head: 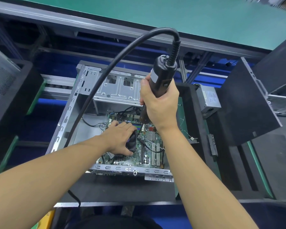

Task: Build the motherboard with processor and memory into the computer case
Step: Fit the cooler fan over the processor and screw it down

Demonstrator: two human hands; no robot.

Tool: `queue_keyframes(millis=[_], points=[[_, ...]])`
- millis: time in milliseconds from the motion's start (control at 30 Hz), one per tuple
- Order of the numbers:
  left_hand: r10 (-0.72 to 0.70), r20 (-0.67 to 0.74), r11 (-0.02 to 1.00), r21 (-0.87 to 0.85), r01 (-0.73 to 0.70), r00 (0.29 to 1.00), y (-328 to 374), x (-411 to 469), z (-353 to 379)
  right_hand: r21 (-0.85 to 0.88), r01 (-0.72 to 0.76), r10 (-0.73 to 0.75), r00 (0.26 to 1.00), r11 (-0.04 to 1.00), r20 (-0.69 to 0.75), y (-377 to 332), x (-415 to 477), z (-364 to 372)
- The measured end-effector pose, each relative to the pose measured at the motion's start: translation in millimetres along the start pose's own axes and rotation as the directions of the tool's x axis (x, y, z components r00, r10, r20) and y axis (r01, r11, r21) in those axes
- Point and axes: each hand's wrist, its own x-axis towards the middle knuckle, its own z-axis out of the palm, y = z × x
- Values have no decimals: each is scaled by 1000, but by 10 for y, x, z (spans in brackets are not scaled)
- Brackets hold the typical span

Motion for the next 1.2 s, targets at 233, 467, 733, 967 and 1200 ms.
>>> queue_keyframes(millis=[233, 467, 733, 967, 1200], points=[[4, -5, 1000, -16, -5, 1000, -14, 7, 8, 31, 18, -19, 999, 999, 46, -96, -17, 8], [54, 67, 998, -44, -51, 996, -50, -13, -81, 130, 98, -113, 987, 987, 116, -513, 62, 24], [8, 41, 998, -61, -6, 999, -558, -324, -484, 199, 35, -67, 986, 979, 155, -502, -192, 319], [-281, 395, 775, -443, 450, 875, -531, -634, -404, 186, 23, -50, 989, 982, 140, -354, -282, 529], [-174, 591, 599, -571, 561, 787, -399, -635, -301, 194, 67, -95, 986, 979, 138, -364, -251, 632]])
